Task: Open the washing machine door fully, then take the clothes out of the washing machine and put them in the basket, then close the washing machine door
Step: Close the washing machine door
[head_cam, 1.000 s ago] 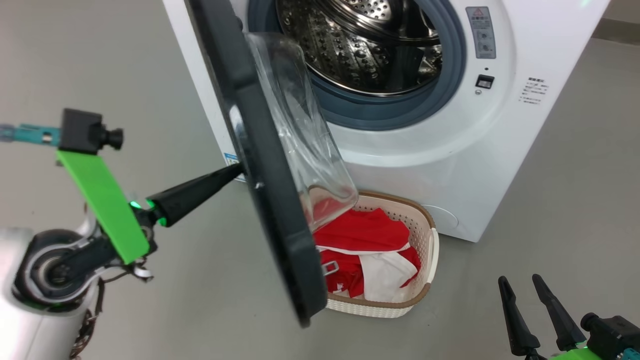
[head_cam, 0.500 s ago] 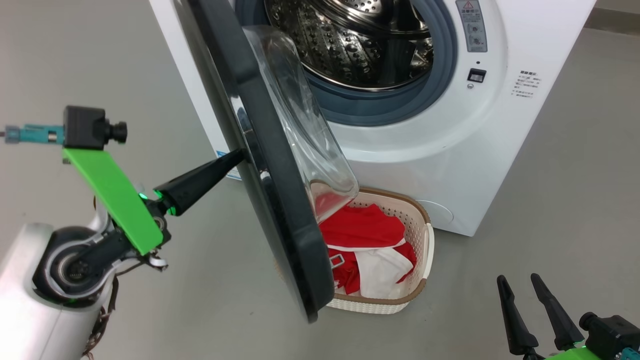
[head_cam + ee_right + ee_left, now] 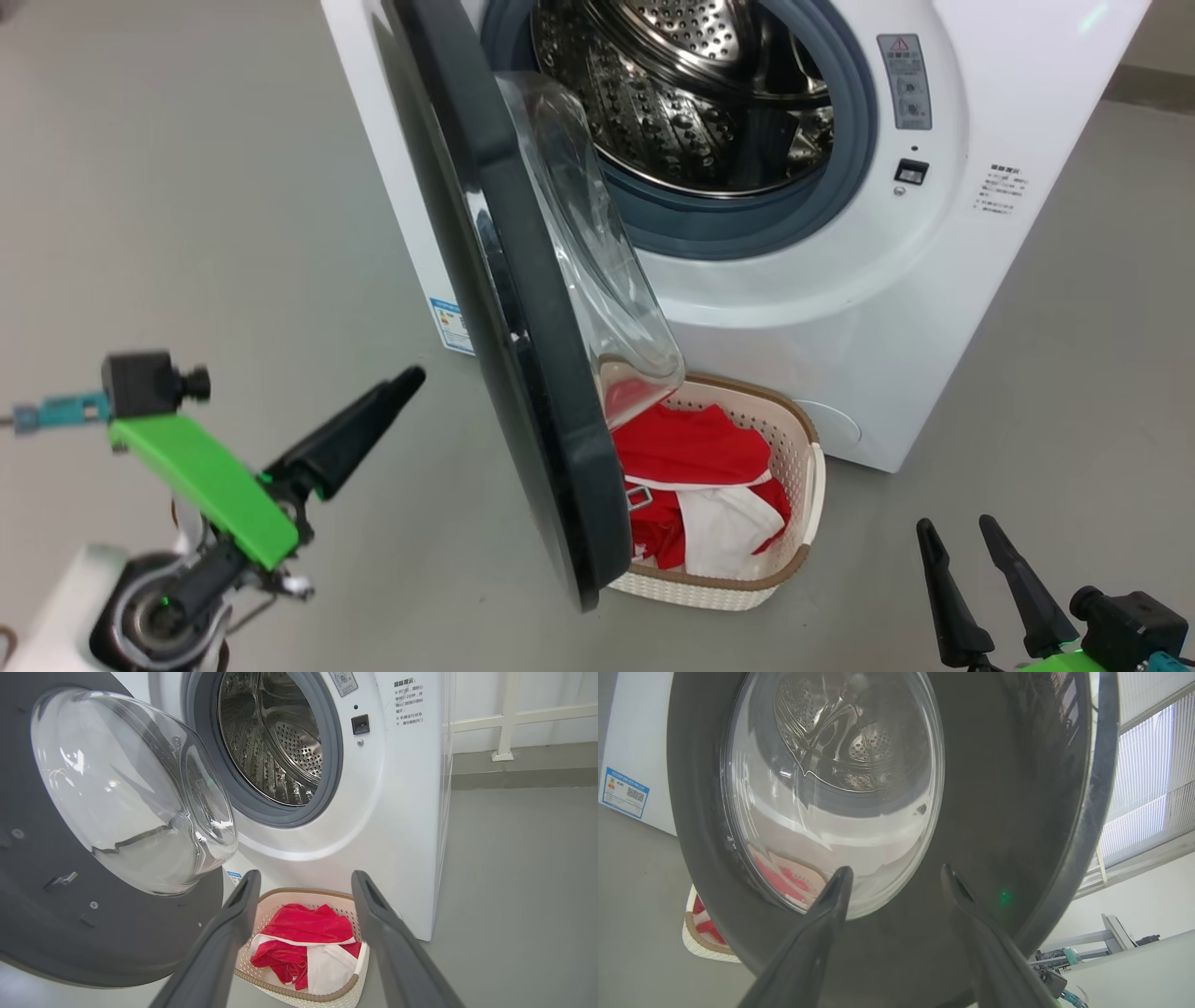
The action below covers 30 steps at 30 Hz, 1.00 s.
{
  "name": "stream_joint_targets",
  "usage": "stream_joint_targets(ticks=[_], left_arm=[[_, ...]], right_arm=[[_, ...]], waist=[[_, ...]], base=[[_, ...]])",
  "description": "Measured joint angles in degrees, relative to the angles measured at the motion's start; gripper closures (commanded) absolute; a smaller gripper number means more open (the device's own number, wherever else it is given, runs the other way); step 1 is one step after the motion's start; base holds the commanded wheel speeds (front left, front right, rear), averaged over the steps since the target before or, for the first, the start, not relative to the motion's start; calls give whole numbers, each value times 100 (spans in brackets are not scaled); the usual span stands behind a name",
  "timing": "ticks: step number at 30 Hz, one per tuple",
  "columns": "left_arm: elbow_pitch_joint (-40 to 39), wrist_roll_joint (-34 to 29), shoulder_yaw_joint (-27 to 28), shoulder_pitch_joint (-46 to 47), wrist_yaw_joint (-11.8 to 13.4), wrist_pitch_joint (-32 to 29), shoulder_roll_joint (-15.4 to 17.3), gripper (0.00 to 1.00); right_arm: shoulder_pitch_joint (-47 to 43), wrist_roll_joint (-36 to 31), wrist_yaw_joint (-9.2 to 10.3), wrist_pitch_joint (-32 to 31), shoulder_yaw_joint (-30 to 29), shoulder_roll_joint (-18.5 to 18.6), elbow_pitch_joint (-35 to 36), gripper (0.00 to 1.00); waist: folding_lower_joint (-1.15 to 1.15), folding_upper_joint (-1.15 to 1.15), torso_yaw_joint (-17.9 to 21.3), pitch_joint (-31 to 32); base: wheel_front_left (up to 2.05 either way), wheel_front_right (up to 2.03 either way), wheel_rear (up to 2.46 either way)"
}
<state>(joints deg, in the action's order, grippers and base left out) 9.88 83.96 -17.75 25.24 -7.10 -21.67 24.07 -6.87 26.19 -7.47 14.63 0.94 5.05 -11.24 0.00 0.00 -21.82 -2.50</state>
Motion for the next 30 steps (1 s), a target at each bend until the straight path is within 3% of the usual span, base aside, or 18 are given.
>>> stream_joint_targets(ticks=[10,30], left_arm=[[147,25,-92,-878,0,782,23,0],[757,186,-213,-1751,0,2492,-389,0]], right_arm=[[-17,0,0,0,137,-21,-16,0],[5,0,0,0,324,24,-80,0]], waist=[[0,0,-179,132],[0,0,-258,5]], base=[[0,0,0],[0,0,0]])
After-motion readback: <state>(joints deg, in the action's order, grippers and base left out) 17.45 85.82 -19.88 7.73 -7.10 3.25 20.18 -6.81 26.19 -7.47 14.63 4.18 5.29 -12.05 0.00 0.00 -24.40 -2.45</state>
